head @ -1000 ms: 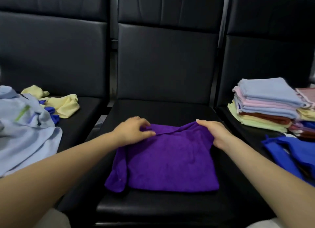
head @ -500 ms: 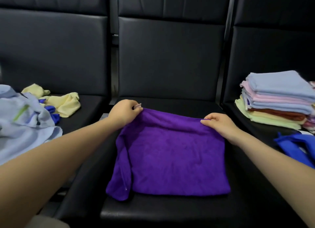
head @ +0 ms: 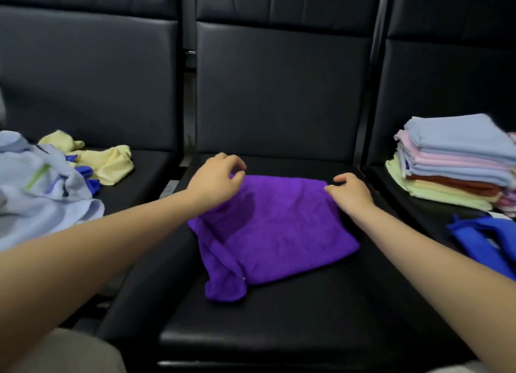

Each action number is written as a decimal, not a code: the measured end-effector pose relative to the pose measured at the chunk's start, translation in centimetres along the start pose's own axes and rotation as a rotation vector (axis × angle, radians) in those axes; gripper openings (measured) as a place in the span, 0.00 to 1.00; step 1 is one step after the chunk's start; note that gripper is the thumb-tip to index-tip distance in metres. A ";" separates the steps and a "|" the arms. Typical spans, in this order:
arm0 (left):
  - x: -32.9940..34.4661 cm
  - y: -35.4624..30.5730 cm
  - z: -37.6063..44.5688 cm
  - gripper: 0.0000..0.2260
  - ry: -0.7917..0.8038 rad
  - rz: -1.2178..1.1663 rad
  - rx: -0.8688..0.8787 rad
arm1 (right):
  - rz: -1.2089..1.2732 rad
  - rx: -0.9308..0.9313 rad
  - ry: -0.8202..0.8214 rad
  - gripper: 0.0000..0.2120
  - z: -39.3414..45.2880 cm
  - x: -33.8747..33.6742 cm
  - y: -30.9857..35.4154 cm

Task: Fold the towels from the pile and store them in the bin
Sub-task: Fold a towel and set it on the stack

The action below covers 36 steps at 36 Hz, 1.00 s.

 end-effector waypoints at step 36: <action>-6.8 -1.9 -13.2 0.09 0.141 -0.572 0.055 | 0.942 0.111 0.092 0.04 -11.3 -5.9 0.4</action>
Point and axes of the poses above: each hand's wrist, its own z-axis towards the middle knuckle, its own x-axis out of the palm, y = z × x, the point moved 10 cm from there along z, towards the middle knuckle, and after that the axes turned 9 degrees about -y, right-handed, at the moved point
